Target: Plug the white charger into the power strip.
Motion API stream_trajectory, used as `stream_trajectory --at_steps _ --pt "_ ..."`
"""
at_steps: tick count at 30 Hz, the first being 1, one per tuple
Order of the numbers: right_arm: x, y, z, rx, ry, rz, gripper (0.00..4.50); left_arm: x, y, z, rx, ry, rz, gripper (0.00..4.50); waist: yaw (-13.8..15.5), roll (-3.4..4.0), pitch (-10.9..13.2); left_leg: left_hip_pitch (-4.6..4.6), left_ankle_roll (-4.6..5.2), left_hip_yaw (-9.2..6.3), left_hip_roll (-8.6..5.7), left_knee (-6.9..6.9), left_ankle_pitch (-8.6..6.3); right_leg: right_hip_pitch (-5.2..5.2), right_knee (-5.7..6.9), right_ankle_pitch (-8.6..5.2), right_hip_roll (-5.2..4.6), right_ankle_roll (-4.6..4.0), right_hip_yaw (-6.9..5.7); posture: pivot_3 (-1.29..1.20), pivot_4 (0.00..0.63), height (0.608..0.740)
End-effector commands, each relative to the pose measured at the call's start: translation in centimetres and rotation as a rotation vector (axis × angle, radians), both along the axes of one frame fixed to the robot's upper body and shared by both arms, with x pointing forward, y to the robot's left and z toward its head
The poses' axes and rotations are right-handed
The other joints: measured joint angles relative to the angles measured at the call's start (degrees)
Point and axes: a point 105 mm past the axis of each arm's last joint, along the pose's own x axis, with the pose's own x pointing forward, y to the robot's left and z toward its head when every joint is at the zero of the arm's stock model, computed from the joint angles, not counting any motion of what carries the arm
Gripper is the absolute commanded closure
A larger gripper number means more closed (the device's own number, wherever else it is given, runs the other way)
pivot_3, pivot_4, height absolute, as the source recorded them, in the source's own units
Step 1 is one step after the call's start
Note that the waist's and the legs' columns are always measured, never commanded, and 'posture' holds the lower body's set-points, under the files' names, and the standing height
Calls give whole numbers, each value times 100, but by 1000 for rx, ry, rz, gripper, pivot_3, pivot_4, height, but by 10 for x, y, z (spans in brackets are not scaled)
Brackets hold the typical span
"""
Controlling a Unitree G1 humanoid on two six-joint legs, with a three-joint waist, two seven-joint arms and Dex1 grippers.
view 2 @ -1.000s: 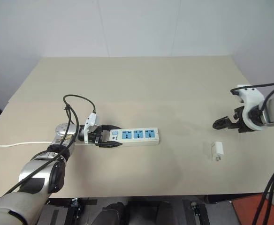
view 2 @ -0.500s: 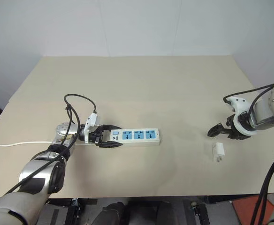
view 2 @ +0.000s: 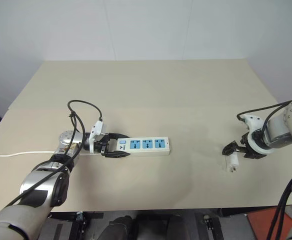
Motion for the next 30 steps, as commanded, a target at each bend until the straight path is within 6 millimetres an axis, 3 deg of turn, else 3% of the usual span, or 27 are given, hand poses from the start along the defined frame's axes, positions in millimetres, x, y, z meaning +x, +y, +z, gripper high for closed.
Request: stream_trajectory --at_steps 1,14,18,25,30 --pt "1 -2 6 12 -21 -20 0 -1 3 -1 19 -6 -5 1218 0 0 0 0 0 0 0 0 0 0 0 0 0 0 -1 0 150 740" --pt "1 2 -3 26 -1 -9 0 -2 7 -3 26 -3 5 1218 -8 1 0 0 0 0 0 2 0 1 2 0 1 0 -1 0 150 740" --pt "2 2 -5 24 2 -9 870 -2 9 -3 29 -4 9 1218 -12 1 -1 1 0 0 0 3 0 1 2 0 1 0 0 0 150 740" --pt "3 2 -8 18 4 0 3289 -1 11 -4 35 -6 21 1218 -16 2 -2 1 0 0 0 3 0 1 3 0 2 0 0 0 150 740" --pt "3 4 -7 -8 3 33 3381 -1 12 -4 38 -6 24 1218 -29 3 -2 3 0 0 0 6 0 3 4 1 2 1 1 0 150 740"
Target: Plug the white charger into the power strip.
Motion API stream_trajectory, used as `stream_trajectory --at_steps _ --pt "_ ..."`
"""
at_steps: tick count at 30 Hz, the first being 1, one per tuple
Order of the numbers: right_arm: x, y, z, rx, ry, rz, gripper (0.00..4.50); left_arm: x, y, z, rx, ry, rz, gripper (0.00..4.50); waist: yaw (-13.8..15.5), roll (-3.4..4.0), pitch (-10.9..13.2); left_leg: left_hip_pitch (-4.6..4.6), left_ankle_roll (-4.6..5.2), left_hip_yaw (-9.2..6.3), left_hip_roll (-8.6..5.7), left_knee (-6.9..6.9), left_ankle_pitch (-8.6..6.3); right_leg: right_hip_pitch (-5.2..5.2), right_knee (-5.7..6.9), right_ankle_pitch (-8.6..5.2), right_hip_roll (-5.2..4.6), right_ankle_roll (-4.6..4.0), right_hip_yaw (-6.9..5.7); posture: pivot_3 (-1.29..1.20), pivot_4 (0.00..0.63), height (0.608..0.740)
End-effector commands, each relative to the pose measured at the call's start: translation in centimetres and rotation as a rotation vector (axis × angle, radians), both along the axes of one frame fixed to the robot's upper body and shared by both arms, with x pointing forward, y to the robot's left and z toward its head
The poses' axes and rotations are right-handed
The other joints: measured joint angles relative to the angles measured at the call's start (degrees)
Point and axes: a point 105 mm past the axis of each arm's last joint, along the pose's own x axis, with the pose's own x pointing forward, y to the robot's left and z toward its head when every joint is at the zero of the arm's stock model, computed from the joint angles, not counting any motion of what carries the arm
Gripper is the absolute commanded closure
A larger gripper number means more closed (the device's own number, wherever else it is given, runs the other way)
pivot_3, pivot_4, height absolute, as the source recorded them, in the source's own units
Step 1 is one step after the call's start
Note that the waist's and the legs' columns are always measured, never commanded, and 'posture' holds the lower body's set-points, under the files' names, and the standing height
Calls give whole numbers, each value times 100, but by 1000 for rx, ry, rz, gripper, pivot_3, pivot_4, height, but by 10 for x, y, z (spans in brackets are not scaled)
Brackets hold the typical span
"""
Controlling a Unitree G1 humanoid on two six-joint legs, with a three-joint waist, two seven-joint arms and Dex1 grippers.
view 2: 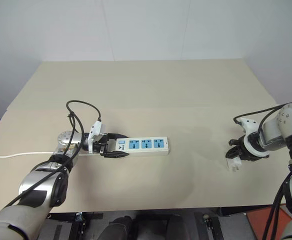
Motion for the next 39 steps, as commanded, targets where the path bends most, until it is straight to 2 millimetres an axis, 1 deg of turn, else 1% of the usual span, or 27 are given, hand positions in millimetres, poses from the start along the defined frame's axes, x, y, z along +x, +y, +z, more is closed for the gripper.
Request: stream_trajectory --at_steps 1,3,5,6,8,9,11,12,14,16,17,20,22,23,25,27,28,31,33,35,38,39 --pt "2 3 9 -19 -27 40 3381 -2 8 -4 36 -1 10 1218 -4 1 0 1 0 0 0 0 0 -1 2 0 0 0 0 0 150 740" --pt "2 5 15 -30 -42 74 3381 -2 9 -4 39 0 8 1218 -7 1 -1 1 0 0 1 0 0 -1 3 0 1 0 0 0 150 740" --pt "2 6 22 -97 -68 123 3381 -2 9 -4 39 2 5 1218 -7 2 -1 1 0 0 0 0 0 -2 3 0 1 0 1 0 150 740" --pt "5 15 35 -111 -121 186 3381 -2 9 -4 40 2 2 1218 -7 3 -1 0 0 0 0 0 0 -3 3 0 1 0 1 0 150 740" --pt "8 27 52 -124 -200 261 3381 -3 9 -4 43 2 -1 1218 -12 4 -2 0 0 0 0 -1 0 -7 4 0 2 0 1 0 150 740" --pt "9 40 64 -92 -269 333 3381 -3 9 -4 48 2 -5 1218 -20 4 -2 0 0 0 1 -2 0 -7 4 0 3 0 1 0 150 740" --pt "11 58 78 -51 -377 426 3381 -3 9 -4 53 1 -9 1218 -28 4 -2 0 1 0 2 -1 -1 -7 4 0 5 1 1 0 150 740" --pt "12 65 83 -38 -418 453 3381 -3 9 -4 54 1 -9 1218 -29 4 -2 1 2 -1 2 -1 -1 -6 4 0 6 1 0 0 150 740" --pt "18 82 91 -36 -580 544 3381 -3 8 -3 56 -2 -13 1218 -15 -3 -6 2 3 -1 2 0 -2 -3 5 1 6 4 0 0 150 740" --pt "19 97 95 -30 -702 631 3381 -3 7 -3 57 -4 -16 1218 -9 -11 -12 4 3 -5 3 2 -2 1 5 5 9 9 -5 0 150 740" --pt "19 101 95 -25 -729 651 3381 -3 7 -3 57 -5 -16 1218 -12 -11 -12 4 2 -2 1 4 -1 0 6 5 9 11 0 0 150 740" --pt "27 119 88 97 -858 731 3381 -4 7 -5 53 -5 -19 1218 -16 -12 -12 5 1 -1 1 9 -1 2 8 7 9 13 0 0 150 740" --pt "29 129 87 183 -934 785 3381 -5 7 -6 53 -7 -21 1218 -23 -12 -12 12 1 1 0 8 -1 5 11 7 9 13 2 0 150 740" --pt "28 134 87 209 -980 829 3381 -5 7 -6 52 -7 -21 1218 -22 -12 -12 14 0 1 0 8 0 7 13 7 9 13 2 0 150 740" --pt "25 144 85 204 -1058 930 3381 -6 7 -7 48 -10 -24 1218 -23 -12 -12 15 -1 1 0 7 1 3 21 7 9 13 2 0 150 740" --pt "24 155 85 276 -1106 978 3381 -7 6 -7 39 -11 -25 1218 -38 -12 -12 19 -7 1 -1 8 4 2 31 7 9 13 2 0 150 740" --pt "22 161 88 295 -1168 1024 3381 -8 5 -8 35 -12 -27 1218 -51 -12 -12 22 -8 2 -1 8 5 2 33 7 9 13 3 0 150 740" --pt "17 180 87 472 -1248 1092 3381 -10 3 -10 28 -10 -35 1218 -69 -13 -12 28 -7 2 0 9 4 5 38 7 9 13 4 0 150 740" --pt "18 192 82 528 -1306 1122 3381 -11 1 -10 17 -8 -38 1218 -83 -12 -12 35 -5 2 0 9 3 11 41 7 10 13 4 0 150 740" --pt "16 205 76 613 -1302 1156 3381 -11 -1 -10 13 -10 -44 1218 -77 -12 -12 38 -7 0 0 8 4 13 44 7 11 13 4 0 150 740" --pt "13 224 63 652 -1340 1236 3381 -12 -4 -10 4 -14 -51 1218 -80 -11 -12 39 -9 -2 0 8 5 9 48 7 11 13 5 0 150 740" --pt "12 229 58 688 -1313 1261 3381 -12 -4 -10 2 -15 -52 1218 -80 -10 -13 36 -11 -2 -1 8 6 6 48 7 11 13 6 0 150 740"
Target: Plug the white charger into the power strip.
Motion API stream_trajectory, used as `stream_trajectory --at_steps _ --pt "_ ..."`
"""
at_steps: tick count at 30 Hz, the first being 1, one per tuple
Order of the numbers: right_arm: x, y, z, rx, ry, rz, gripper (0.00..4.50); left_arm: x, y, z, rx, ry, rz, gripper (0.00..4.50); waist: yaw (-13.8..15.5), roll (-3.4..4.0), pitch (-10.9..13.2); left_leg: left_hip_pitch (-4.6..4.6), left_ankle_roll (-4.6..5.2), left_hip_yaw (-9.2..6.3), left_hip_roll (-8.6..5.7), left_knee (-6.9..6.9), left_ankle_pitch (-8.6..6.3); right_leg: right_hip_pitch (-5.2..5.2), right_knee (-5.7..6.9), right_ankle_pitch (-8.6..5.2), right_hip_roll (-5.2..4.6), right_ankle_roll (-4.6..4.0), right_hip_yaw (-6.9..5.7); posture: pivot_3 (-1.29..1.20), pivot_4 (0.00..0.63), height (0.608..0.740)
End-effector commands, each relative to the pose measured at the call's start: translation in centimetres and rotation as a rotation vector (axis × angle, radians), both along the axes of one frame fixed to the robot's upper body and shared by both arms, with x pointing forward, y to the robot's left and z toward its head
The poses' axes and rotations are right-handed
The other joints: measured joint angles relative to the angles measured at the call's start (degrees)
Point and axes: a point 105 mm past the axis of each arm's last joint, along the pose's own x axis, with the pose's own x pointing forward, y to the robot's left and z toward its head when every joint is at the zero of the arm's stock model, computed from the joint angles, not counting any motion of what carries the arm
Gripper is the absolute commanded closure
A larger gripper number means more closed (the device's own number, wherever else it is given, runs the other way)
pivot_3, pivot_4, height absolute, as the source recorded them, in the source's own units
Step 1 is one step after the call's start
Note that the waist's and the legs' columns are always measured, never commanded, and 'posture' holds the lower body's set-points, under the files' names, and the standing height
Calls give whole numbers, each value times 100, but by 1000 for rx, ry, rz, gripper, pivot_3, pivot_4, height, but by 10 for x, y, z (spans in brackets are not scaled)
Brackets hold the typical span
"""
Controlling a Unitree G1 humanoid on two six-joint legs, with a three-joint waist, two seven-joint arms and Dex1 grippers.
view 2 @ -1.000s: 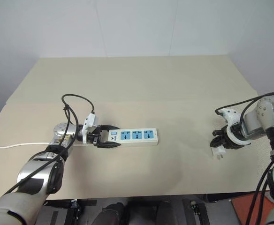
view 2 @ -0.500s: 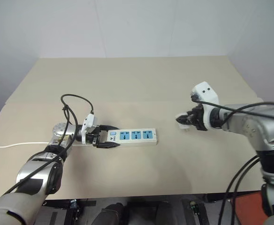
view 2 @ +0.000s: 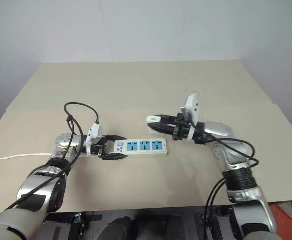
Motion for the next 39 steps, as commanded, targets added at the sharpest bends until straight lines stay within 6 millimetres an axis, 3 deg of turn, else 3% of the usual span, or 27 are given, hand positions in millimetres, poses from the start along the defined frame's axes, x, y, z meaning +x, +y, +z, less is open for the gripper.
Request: stream_trajectory --at_steps 1,9,18,39 --pt "-4 14 -1 -9 -55 103 3381 -5 -6 -5 -3 11 -31 1218 -1 1 0 1 -11 -1 0 0 7 0 1 0 0 0 -1 0 150 740" --pt "9 28 -28 -26 -7 151 3381 -9 -7 -8 -10 14 -39 1218 -13 4 -2 5 -28 -3 -1 -3 16 -2 5 0 0 0 1 0 150 740" --pt "27 41 -25 15 1 139 3381 -12 -8 -11 -23 18 -41 1218 -35 7 -3 4 -36 -5 0 -4 21 -5 7 0 0 0 5 0 150 740" --pt "24 51 -46 1 28 179 3381 -13 -2 -12 -25 14 -29 1218 -63 15 -8 8 -38 -8 0 -10 17 -10 14 0 0 0 8 0 150 740"
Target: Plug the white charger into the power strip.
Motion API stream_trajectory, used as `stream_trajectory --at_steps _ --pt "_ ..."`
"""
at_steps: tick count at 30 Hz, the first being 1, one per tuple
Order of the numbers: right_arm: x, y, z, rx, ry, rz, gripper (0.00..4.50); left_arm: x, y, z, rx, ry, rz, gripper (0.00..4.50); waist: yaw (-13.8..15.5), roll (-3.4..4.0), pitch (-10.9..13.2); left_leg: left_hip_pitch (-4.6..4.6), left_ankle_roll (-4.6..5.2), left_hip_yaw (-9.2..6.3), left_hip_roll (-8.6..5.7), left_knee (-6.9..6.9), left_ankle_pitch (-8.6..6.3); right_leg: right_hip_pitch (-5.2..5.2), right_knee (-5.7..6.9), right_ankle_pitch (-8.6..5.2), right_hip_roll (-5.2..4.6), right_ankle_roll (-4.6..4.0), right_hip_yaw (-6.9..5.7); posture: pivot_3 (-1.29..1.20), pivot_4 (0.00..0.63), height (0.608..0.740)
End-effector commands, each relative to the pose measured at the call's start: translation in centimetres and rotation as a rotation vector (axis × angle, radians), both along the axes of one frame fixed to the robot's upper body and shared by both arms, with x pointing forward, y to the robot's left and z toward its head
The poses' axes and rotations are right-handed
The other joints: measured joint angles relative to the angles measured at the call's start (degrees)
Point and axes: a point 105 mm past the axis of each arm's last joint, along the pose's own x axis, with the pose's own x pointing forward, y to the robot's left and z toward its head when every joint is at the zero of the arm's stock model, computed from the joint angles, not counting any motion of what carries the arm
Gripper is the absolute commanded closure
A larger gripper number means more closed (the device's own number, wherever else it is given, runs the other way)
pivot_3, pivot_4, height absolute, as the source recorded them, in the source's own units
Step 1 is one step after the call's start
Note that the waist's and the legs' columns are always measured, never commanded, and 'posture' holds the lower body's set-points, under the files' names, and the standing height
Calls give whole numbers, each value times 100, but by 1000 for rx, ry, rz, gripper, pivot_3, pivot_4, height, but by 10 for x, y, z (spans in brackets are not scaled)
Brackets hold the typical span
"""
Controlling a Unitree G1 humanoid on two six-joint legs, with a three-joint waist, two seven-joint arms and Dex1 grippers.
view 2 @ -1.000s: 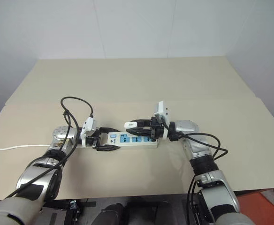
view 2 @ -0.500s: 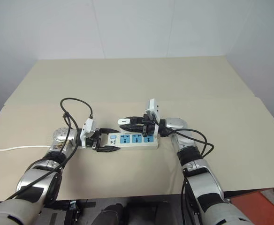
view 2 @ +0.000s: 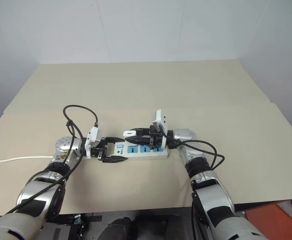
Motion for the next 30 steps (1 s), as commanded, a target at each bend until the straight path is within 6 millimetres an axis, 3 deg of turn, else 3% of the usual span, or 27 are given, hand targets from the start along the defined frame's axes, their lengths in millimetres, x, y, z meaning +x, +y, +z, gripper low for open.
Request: stream_trajectory --at_steps 1,19,30 --pt "3 -3 3 9 -26 -10 3381 -6 -1 -9 11 27 -20 1218 -3 0 0 1 0 0 0 0 0 0 0 0 0 0 0 0 150 740" --pt "2 13 -2 20 -28 16 3381 -9 2 -10 11 36 -18 1218 -30 11 -7 15 -1 0 2 -9 -6 -2 13 0 1 0 4 0 150 740" --pt "-1 -7 -21 -47 -18 25 3381 -9 3 -7 18 31 -26 1218 -29 23 -14 16 -1 0 2 -10 -9 -2 12 0 2 0 4 0 150 740"
